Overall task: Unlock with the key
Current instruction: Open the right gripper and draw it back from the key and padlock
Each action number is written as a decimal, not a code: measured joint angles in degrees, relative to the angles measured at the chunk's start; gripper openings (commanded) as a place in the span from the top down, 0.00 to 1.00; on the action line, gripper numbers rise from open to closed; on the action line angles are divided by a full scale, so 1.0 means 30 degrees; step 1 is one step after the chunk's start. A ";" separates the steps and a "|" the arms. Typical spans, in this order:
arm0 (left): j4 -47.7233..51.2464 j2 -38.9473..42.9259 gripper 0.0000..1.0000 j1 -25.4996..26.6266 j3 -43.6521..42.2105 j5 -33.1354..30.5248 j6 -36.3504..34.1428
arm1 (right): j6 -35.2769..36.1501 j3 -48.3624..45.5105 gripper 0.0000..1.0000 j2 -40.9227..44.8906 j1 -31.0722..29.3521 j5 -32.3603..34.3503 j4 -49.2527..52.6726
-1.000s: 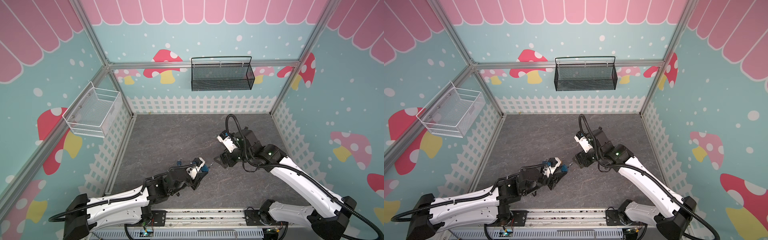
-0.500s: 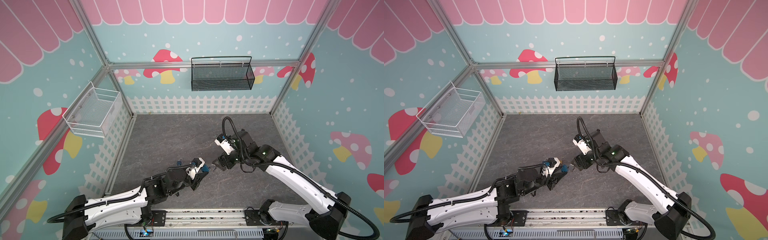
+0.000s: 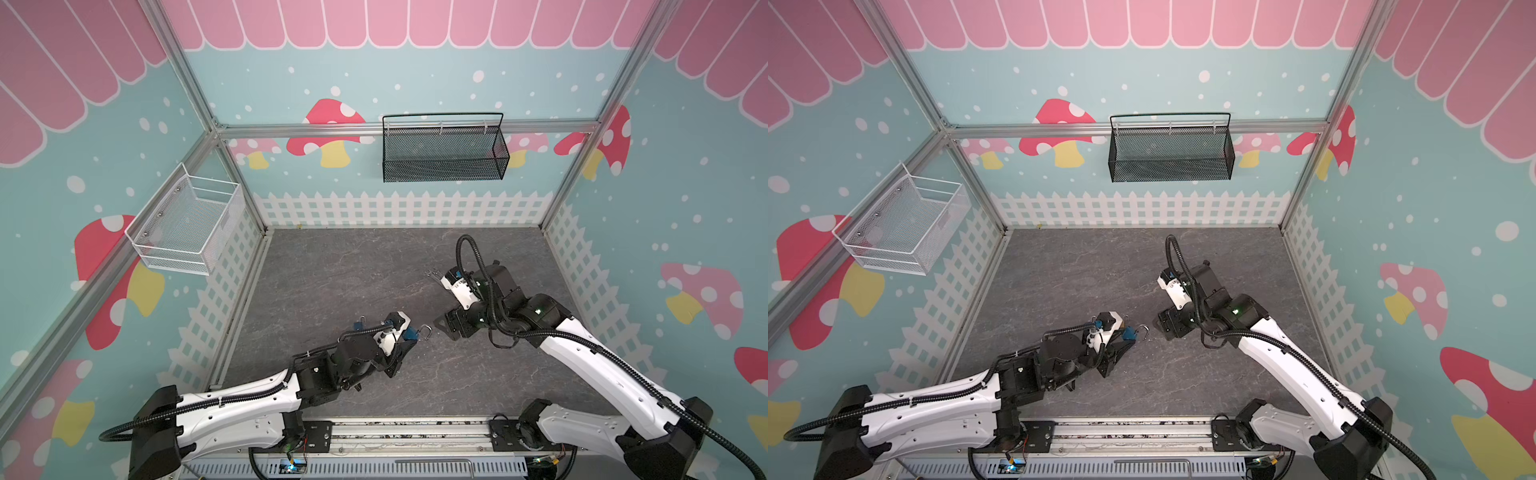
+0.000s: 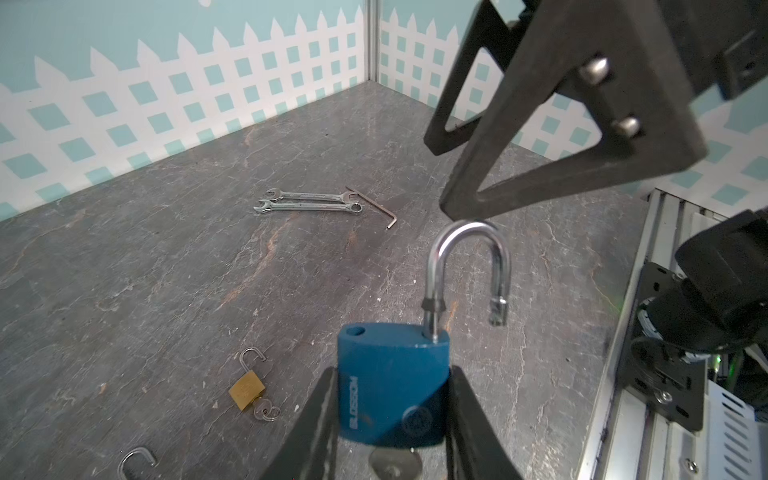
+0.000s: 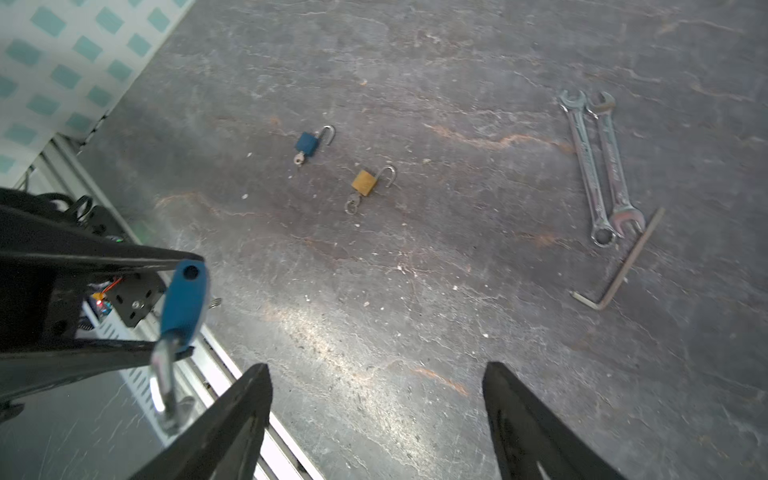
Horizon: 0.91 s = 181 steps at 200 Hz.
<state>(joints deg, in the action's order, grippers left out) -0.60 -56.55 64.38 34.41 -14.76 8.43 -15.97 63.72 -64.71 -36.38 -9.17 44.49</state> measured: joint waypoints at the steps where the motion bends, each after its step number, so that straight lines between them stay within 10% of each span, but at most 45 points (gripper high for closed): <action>1: 0.0058 -0.0087 1.00 0.0000 0.0087 -0.0058 0.0138 | -0.0036 -0.0036 0.14 0.0022 0.0051 0.0095 -0.0015; 114: 0.6900 -0.9806 1.00 -0.0007 0.7934 -0.2528 1.2276 | -0.2302 -0.5952 0.11 0.1894 0.7227 -0.1290 -0.4787; 181: 0.9362 -1.5220 1.00 -0.0291 1.1336 -0.2565 1.4804 | -0.3381 -0.8765 0.11 0.2645 0.9063 -0.2608 -0.7249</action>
<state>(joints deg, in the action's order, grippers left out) 27.49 -102.21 63.51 68.42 -22.46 52.84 -26.11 37.43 -56.77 -9.19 -16.99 22.74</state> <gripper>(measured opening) 0.331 0.889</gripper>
